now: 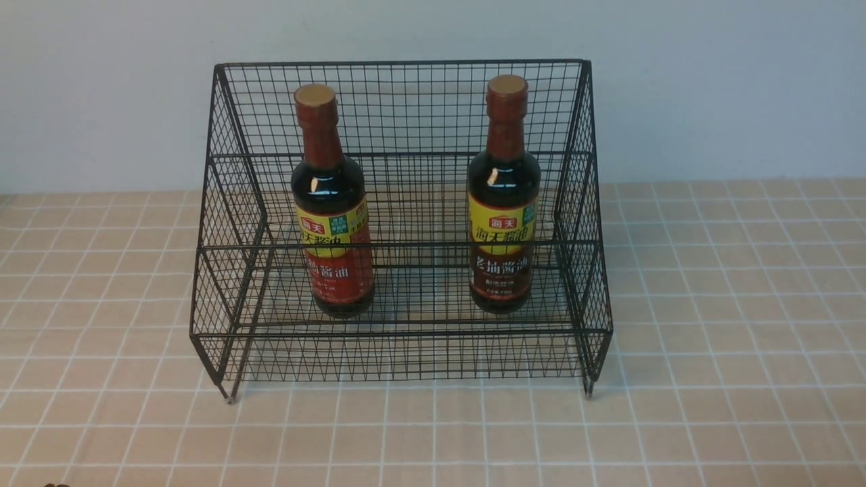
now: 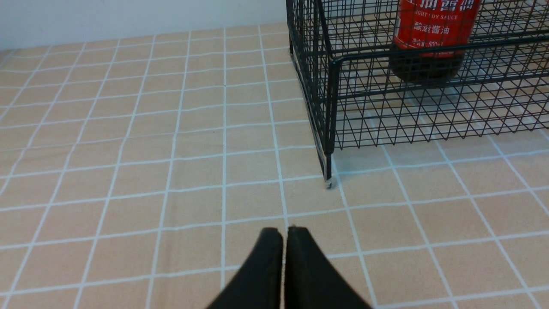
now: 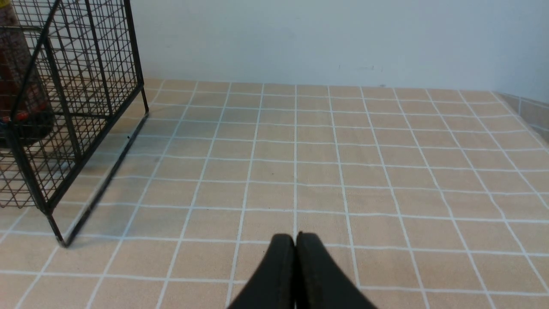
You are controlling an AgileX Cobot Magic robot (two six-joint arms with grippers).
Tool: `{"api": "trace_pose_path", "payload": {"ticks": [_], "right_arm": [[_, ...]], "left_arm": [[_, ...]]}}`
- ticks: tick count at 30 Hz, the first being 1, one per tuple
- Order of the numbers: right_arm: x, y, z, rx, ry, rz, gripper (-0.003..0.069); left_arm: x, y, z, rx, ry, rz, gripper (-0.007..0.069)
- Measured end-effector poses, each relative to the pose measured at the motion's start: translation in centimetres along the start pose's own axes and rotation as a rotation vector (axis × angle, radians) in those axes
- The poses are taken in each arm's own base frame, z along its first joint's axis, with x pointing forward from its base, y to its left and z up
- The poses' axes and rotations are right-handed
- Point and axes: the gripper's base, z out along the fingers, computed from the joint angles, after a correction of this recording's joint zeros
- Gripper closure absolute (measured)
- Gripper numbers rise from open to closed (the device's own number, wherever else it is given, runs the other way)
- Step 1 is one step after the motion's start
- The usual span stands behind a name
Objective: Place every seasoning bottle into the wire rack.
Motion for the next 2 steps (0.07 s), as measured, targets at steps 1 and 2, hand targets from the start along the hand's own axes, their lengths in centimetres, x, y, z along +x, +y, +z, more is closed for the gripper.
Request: {"api": "trace_pose_path", "payload": {"ticks": [1,2], "right_arm": [[0.0,0.0,0.0,0.0,0.0,0.0,0.0672],[0.0,0.0,0.0,0.0,0.0,-0.001,0.0672]], "left_arm": [[0.0,0.0,0.0,0.0,0.0,0.0,0.0631],[0.0,0.0,0.0,0.0,0.0,0.0,0.0631]]}}
